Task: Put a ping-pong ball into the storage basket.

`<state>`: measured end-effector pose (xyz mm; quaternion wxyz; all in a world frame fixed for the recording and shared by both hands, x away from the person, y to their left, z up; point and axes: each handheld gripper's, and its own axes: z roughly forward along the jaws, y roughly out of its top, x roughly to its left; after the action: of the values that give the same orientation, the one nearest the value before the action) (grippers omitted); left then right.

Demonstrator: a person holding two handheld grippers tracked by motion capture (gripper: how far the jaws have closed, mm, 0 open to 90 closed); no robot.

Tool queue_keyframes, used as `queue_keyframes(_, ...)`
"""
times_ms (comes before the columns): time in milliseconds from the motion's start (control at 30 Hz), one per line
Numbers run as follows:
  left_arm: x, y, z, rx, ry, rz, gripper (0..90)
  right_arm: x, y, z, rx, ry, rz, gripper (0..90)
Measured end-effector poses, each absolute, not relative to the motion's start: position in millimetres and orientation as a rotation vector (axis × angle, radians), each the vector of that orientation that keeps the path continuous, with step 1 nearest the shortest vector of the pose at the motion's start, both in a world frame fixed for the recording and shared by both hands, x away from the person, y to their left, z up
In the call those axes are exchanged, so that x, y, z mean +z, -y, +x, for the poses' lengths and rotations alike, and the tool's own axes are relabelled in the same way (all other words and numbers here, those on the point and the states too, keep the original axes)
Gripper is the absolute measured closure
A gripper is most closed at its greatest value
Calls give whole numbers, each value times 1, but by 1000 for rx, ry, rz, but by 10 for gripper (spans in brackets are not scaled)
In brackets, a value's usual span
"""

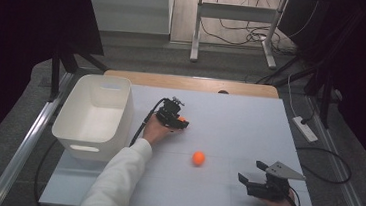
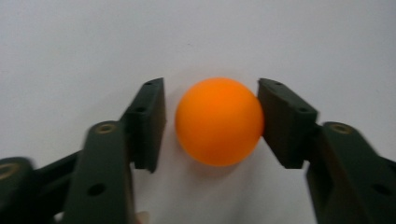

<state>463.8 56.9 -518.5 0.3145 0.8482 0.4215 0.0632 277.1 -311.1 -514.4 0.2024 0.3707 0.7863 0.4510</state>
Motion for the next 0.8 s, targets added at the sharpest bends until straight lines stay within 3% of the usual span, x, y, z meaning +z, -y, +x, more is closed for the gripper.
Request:
queue_keyframes(500, -504, -65, 458, 148, -1106, 2180, 502, -514, 312, 277, 1255, -2188, 1037, 149)
queue_keyframes(800, -482, -68, 442, 199, -1038, 2137, 502, -514, 312, 276, 1253, -2184, 1039, 149)
